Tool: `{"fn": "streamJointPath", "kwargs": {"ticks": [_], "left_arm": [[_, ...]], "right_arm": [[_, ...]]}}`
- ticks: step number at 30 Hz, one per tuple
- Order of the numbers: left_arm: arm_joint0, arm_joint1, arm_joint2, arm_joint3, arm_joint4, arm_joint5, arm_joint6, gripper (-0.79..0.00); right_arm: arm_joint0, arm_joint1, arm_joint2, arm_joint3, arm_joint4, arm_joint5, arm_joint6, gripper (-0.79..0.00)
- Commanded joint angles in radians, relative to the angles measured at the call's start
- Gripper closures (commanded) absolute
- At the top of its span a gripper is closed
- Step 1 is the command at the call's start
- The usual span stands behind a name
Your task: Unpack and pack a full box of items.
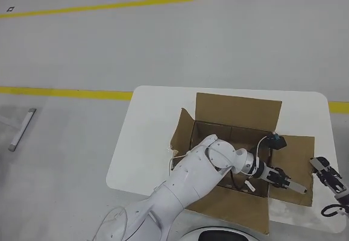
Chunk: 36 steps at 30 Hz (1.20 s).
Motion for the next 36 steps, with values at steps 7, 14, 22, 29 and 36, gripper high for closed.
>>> {"fn": "streamJointPath", "kwargs": {"ticks": [7, 14, 22, 29, 36], "left_arm": [[-0.022, 0.015, -0.049, 0.020, 0.024, 0.002, 0.019, -0.785], [-0.050, 0.073, -0.127, 0.010, 0.178, 0.156, 0.083, -0.785], [0.028, 0.165, -0.245, -0.161, 0.362, 0.393, 0.110, -0.785], [0.035, 0.169, -0.249, -0.171, 0.369, 0.396, 0.109, -0.785], [0.035, 0.169, -0.249, -0.171, 0.369, 0.396, 0.109, -0.785]], "right_arm": [[0.021, 0.002, -0.006, 0.003, -0.019, 0.015, -0.009, 0.000], [0.049, 0.006, 0.007, -0.027, -0.036, 0.034, -0.017, 0.000], [0.038, 0.005, 0.008, -0.068, -0.065, 0.049, -0.052, 0.000], [0.028, 0.004, -0.004, -0.071, -0.070, 0.049, -0.070, 0.000], [0.042, 0.004, -0.019, -0.057, -0.085, 0.054, -0.074, 0.000]]}}
